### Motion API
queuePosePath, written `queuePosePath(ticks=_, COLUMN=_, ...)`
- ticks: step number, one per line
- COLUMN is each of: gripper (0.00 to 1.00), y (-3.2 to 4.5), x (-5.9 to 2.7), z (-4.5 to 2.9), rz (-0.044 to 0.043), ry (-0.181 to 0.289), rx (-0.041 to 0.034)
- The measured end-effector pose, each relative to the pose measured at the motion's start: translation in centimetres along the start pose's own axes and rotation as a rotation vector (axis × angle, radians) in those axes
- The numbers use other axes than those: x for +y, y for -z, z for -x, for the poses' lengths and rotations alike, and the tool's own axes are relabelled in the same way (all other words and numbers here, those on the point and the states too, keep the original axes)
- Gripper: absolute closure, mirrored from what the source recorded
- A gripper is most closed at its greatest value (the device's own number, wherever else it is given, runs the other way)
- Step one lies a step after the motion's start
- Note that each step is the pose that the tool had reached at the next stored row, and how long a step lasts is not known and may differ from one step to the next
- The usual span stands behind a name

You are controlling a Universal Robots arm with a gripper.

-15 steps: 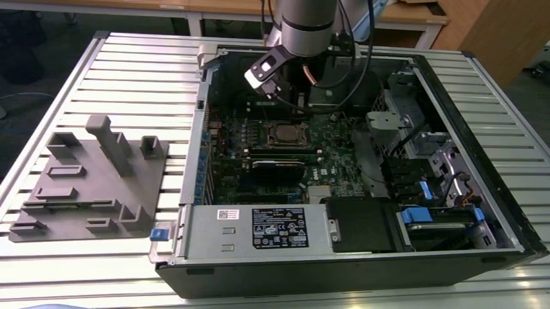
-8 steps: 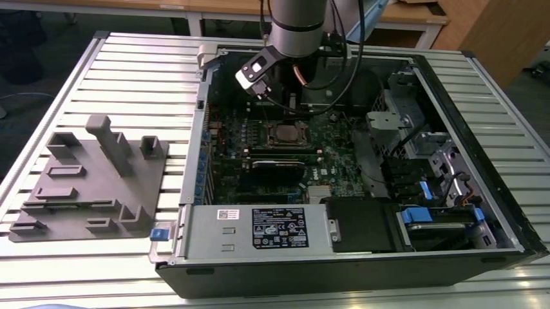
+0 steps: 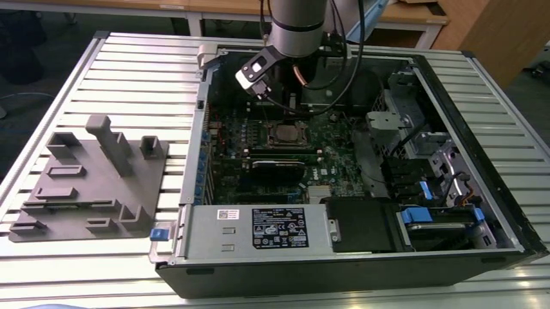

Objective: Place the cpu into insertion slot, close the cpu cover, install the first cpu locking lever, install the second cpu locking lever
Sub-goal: 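Close the cpu cover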

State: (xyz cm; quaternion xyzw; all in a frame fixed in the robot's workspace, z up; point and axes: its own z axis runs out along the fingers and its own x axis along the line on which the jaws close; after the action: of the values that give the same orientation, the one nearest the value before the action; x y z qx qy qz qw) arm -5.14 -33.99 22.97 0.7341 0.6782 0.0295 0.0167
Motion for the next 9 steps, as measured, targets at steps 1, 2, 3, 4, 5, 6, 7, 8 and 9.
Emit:
queuePosePath(ticks=1, gripper=0.89, y=0.0, x=0.0, z=0.0, rz=0.0, ry=0.002, rx=0.0002)
queuePosePath(ticks=2, gripper=0.89, y=-0.01, x=0.0, z=0.0, rz=-0.0001, ry=0.005, rx=0.0005)
queuePosePath(ticks=3, gripper=0.89, y=-0.01, x=0.0, z=0.0, rz=-0.0002, ry=0.011, rx=0.0009)
queuePosePath(ticks=4, gripper=0.89, y=-0.01, x=0.0, z=0.0, rz=-0.0004, ry=0.019, rx=0.0014)
queuePosePath(ticks=5, gripper=0.89, y=-0.01, x=0.0, z=0.0, rz=-0.0007, ry=0.032, rx=0.0022)
queuePosePath(ticks=6, gripper=0.89, y=-0.02, x=0.0, z=0.0, rz=-0.001, ry=0.046, rx=0.003)
queuePosePath(ticks=7, gripper=0.89, y=-0.02, x=0.0, z=0.0, rz=-0.0012, ry=0.059, rx=0.0039)
queuePosePath(ticks=8, gripper=0.89, y=-0.03, x=0.0, z=0.0, rz=-0.0014, ry=0.07, rx=0.0047)
queuePosePath(ticks=9, gripper=0.89, y=-0.03, x=0.0, z=0.0, rz=-0.0016, ry=0.082, rx=0.0055)
